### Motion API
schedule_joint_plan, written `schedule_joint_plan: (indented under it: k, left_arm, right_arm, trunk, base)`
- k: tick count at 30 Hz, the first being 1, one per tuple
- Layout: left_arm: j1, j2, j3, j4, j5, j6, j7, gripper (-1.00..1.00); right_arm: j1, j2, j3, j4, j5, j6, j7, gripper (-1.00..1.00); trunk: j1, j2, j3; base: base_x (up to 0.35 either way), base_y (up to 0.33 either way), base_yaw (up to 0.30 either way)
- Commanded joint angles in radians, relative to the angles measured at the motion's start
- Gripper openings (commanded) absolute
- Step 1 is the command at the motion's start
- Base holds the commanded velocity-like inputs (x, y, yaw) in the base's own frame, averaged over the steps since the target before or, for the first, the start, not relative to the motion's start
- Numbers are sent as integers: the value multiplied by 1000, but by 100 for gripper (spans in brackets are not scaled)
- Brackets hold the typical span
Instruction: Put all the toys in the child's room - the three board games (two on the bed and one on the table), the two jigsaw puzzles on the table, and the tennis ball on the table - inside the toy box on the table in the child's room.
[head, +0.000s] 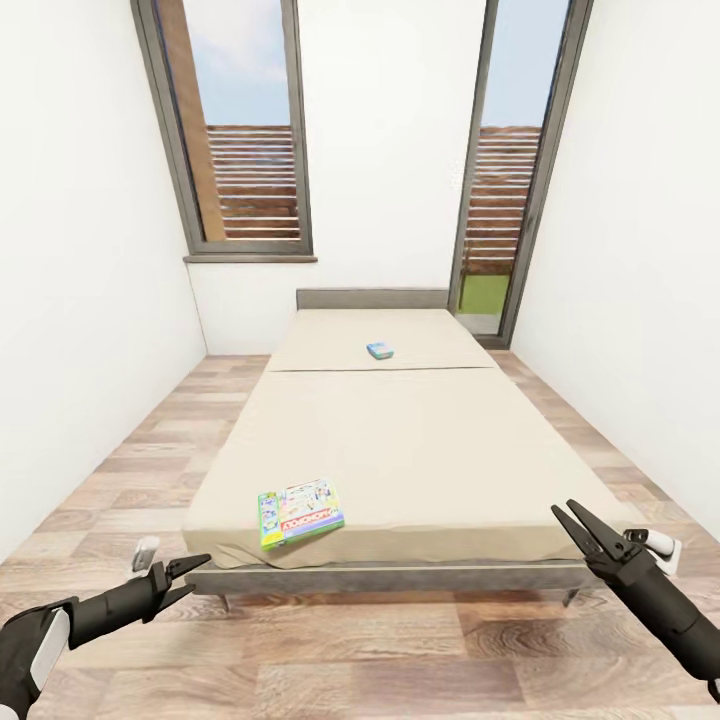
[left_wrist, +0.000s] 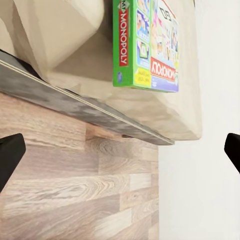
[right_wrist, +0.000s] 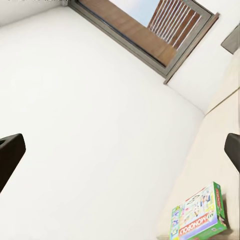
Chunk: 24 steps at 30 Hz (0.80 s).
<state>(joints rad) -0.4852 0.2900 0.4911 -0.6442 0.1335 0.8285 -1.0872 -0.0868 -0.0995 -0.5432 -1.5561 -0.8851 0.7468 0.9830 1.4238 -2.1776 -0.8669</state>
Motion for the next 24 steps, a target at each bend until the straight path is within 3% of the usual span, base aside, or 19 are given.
schedule_joint_plan:
  k: [1,14,24]
  left_arm:
    - [0,0,1,0,1,6,-2,100]
    - [0,0,1,0,2,6,-4,100]
    - [-1,0,1,0,2,7,-12,100]
  right_arm:
    - [-1,0,0,1,-4,5,1,100]
    - [-1,1,3,1,-2,4,0,100]
    - [-1,3,4,0,0,2,1,100]
  trunk:
    - [0,0,-1]
    - [0,0,-1]
    - [0,0,-1]
  base:
    - [0,-241,0]
    - [0,-158,0]
    - [6,-44,0]
